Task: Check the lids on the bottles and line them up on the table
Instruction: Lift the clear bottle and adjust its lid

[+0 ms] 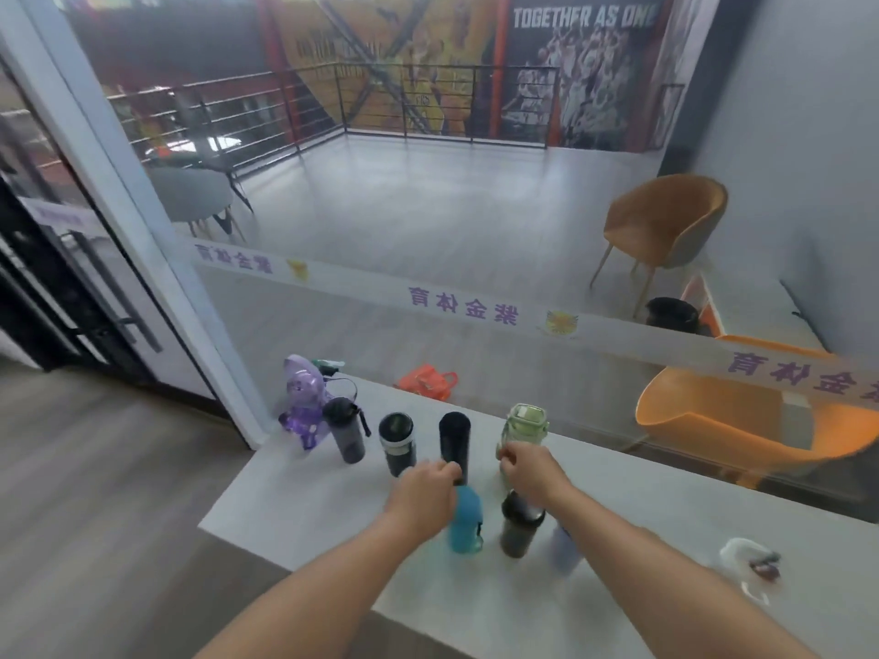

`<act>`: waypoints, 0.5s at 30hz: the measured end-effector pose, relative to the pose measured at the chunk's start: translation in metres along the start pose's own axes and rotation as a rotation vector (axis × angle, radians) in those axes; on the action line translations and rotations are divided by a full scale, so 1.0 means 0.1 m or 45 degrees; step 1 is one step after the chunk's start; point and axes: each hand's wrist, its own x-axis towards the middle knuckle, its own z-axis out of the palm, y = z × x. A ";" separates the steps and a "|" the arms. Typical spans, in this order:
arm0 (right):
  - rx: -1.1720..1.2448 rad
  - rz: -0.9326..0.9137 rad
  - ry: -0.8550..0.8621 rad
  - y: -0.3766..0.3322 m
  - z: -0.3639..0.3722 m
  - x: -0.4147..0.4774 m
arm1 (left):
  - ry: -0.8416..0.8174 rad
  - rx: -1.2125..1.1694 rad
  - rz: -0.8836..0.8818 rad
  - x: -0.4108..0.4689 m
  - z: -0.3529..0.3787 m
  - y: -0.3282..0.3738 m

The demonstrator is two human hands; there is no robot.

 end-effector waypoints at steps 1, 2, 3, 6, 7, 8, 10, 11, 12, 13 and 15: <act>-0.028 -0.029 -0.028 -0.19 0.11 0.04 | 0.016 -0.016 -0.042 -0.06 -0.04 -0.22; -0.059 -0.067 -0.046 -0.38 0.21 0.08 | 0.043 -0.042 -0.081 -0.10 -0.08 -0.43; -0.086 -0.097 -0.055 -0.54 0.31 0.13 | 0.073 -0.067 -0.116 -0.13 -0.12 -0.61; -0.093 -0.134 -0.103 -0.95 0.58 0.33 | 0.096 -0.106 -0.222 -0.17 -0.18 -1.09; -0.100 -0.148 -0.120 -1.06 0.67 0.42 | 0.103 -0.111 -0.249 -0.16 -0.18 -1.24; -0.117 -0.172 -0.138 -1.17 0.74 0.51 | 0.115 -0.122 -0.270 -0.15 -0.19 -1.37; -0.167 -0.219 -0.167 -1.36 0.87 0.71 | 0.141 -0.137 -0.284 -0.10 -0.19 -1.63; -0.195 -0.246 -0.178 -1.46 0.93 0.82 | 0.151 -0.125 -0.289 -0.07 -0.20 -1.75; -0.204 -0.275 -0.180 -1.55 0.98 0.95 | 0.147 -0.106 -0.297 -0.04 -0.21 -1.88; -0.199 -0.295 -0.167 -1.65 1.03 1.08 | 0.141 -0.086 -0.303 -0.01 -0.23 -2.02; -0.173 -0.329 -0.145 -1.86 1.10 1.34 | 0.126 -0.062 -0.333 0.08 -0.25 -2.31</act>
